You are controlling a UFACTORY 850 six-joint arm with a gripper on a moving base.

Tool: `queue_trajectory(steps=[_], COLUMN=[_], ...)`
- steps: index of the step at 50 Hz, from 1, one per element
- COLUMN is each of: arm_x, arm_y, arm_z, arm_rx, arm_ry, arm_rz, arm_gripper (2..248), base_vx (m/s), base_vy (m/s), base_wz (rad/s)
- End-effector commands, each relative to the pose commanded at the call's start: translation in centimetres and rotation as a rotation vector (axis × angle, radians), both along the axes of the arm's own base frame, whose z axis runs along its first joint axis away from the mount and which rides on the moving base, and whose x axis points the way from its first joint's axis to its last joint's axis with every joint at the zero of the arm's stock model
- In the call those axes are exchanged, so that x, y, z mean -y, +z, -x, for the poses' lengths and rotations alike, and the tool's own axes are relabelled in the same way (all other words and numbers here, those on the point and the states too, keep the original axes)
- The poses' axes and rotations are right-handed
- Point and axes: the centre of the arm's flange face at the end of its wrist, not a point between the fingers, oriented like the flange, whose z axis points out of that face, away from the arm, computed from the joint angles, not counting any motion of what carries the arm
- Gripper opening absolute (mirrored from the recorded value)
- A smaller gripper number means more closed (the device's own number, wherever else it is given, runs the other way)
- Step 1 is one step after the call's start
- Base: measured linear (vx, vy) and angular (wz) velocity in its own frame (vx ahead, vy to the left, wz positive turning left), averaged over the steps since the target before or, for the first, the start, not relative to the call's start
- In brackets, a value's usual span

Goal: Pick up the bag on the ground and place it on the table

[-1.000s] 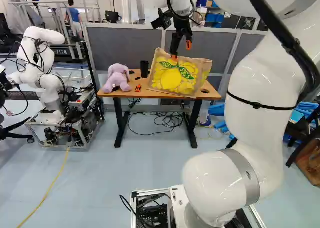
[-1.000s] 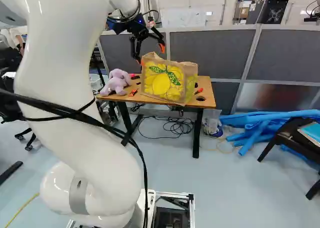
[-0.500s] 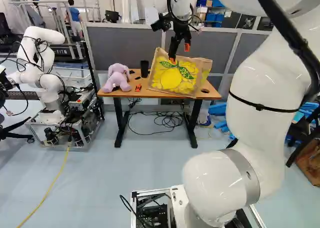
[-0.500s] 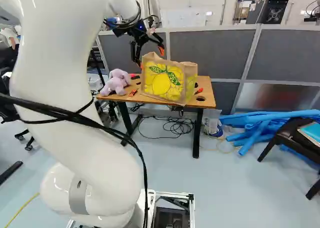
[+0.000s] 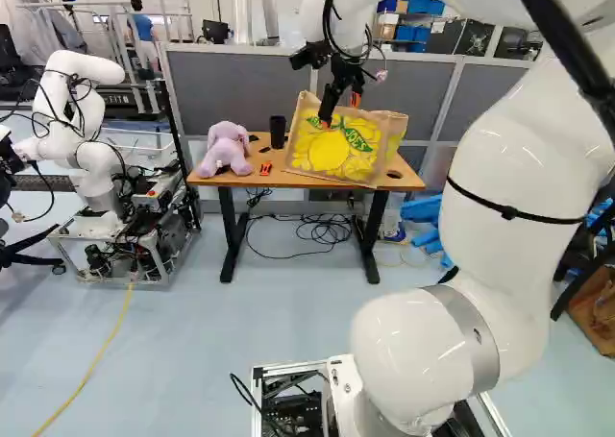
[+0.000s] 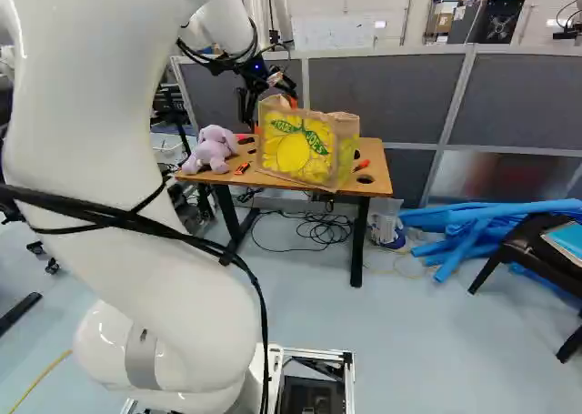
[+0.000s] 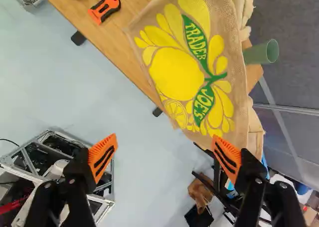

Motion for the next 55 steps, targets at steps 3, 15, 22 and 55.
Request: queue_trajectory(steps=[3,15,22,55], arm_x=[0.0,0.0,0.0,0.1], arm_y=[-0.5,-2.9,-4.4,-12.7], arm_z=[0.2,1.0,1.6,6.4], arm_rx=[0.013,0.071,0.109,0.317], arm_ry=[-0.003,-0.017,-0.028,-0.111], arm_rz=[-0.011,-0.059,-0.091,-0.276], arm_gripper=[247,247,247,247], base_vx=[0.000,0.000,0.000,0.000], base_vy=[0.000,0.000,0.000,0.000], base_wz=[0.000,0.000,0.000,0.000])
